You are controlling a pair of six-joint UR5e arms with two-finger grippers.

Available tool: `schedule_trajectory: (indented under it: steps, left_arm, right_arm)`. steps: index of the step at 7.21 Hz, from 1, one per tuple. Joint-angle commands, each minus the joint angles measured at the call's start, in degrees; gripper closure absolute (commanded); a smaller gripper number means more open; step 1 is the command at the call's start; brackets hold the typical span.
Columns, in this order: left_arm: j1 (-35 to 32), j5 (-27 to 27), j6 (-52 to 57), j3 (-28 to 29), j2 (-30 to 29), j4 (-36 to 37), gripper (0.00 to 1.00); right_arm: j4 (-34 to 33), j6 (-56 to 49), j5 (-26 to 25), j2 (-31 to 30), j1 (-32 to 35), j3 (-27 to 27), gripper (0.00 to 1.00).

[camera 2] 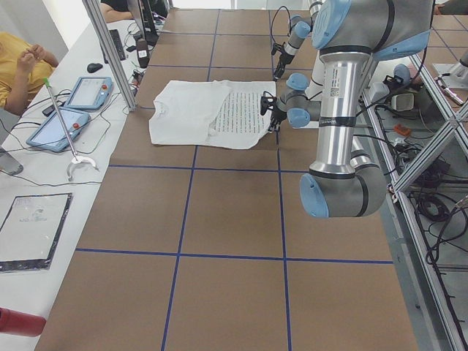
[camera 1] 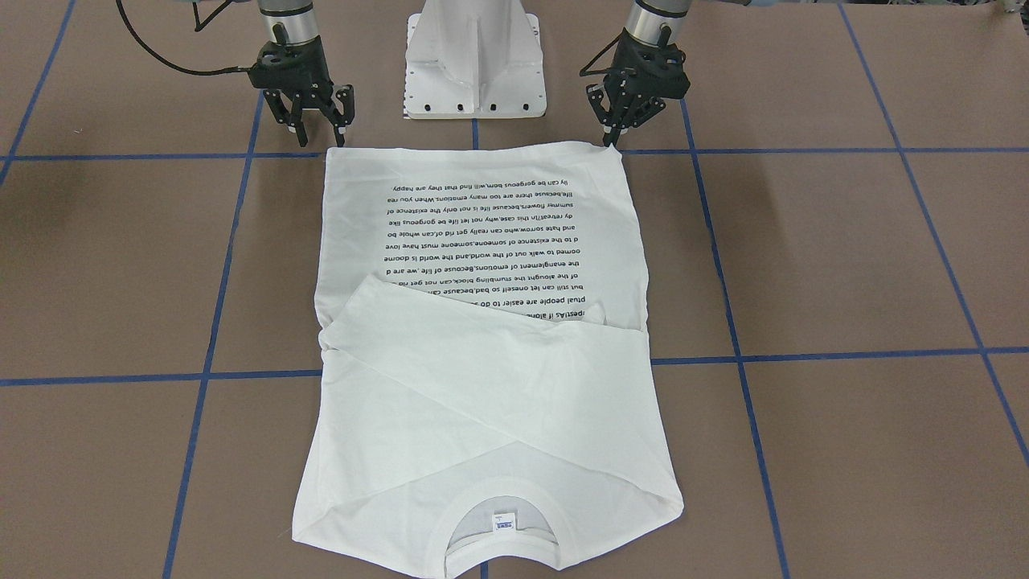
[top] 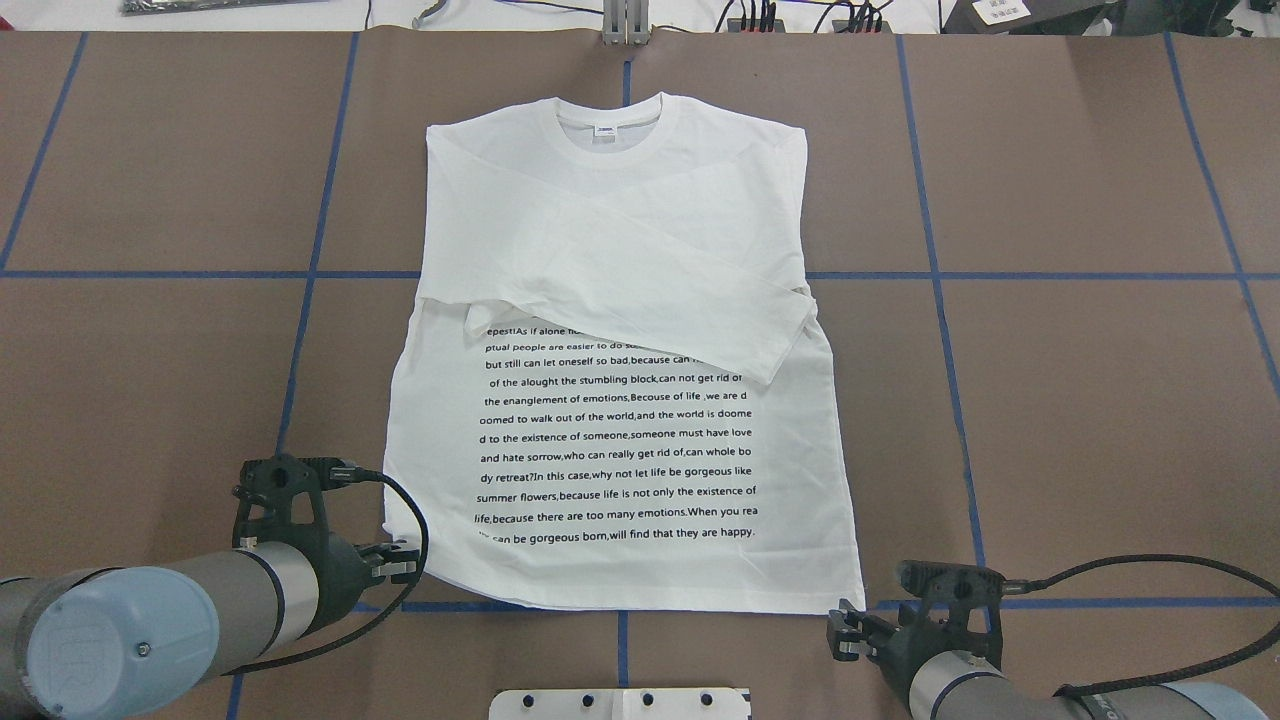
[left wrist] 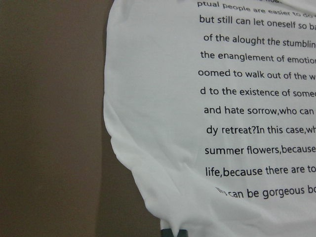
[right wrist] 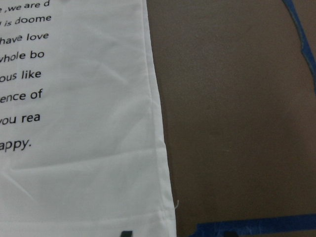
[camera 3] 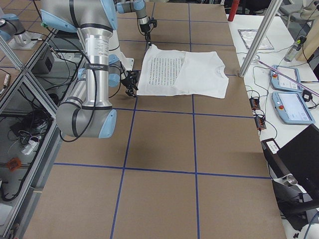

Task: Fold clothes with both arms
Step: 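Grasp both hem corners with the left and right grippers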

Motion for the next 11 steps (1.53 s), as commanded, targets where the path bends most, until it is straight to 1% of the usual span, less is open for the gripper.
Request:
schedule_trajectory:
  steps: [1, 2, 3, 4, 5, 8, 9, 10, 11]
  left_arm:
    - [-0.05, 0.32, 0.0, -0.57, 0.36, 0.04, 1.0]
    - [-0.05, 0.32, 0.0, -0.92, 0.36, 0.39, 1.0]
    - [-0.05, 0.32, 0.0, -1.01, 0.36, 0.4, 1.0]
    - [-0.05, 0.32, 0.0, -1.1, 0.36, 1.27, 1.0]
    - [-0.05, 0.32, -0.08, -1.45, 0.36, 1.8, 1.0]
    - [0.03, 0.32, -0.09, -1.36, 0.28, 1.89, 1.0]
    - [0.03, 0.23, -0.09, -1.54, 0.27, 1.89, 1.0]
    - [-0.05, -0.03, 0.26, -3.97, 0.36, 2.32, 1.0]
    - [-0.05, -1.25, 0.35, -8.52, 0.28, 6.68, 1.0]
  right_arm:
    - [-0.33, -0.3, -1.29, 2.9, -0.3, -2.59, 0.34]
    - [-0.5, -0.3, -1.47, 3.35, -0.3, -2.68, 0.38]
    - [-0.51, -0.39, -1.47, 3.35, -0.3, -2.69, 0.47]
    - [-0.59, -0.56, -1.47, 3.35, -0.12, -2.69, 0.76]
    - [-0.77, -0.83, -1.47, 3.27, 0.66, -2.6, 1.0]
    - [-1.03, -4.25, -0.33, 3.35, 3.21, -1.37, 1.0]
    - [-4.43, -5.13, 0.63, 3.53, 3.57, 1.42, 1.0]
    - [-9.16, -5.13, 1.6, 3.44, 3.74, 5.19, 1.0]
    - [-13.38, -5.13, 2.65, 2.66, 3.92, 10.62, 1.0]
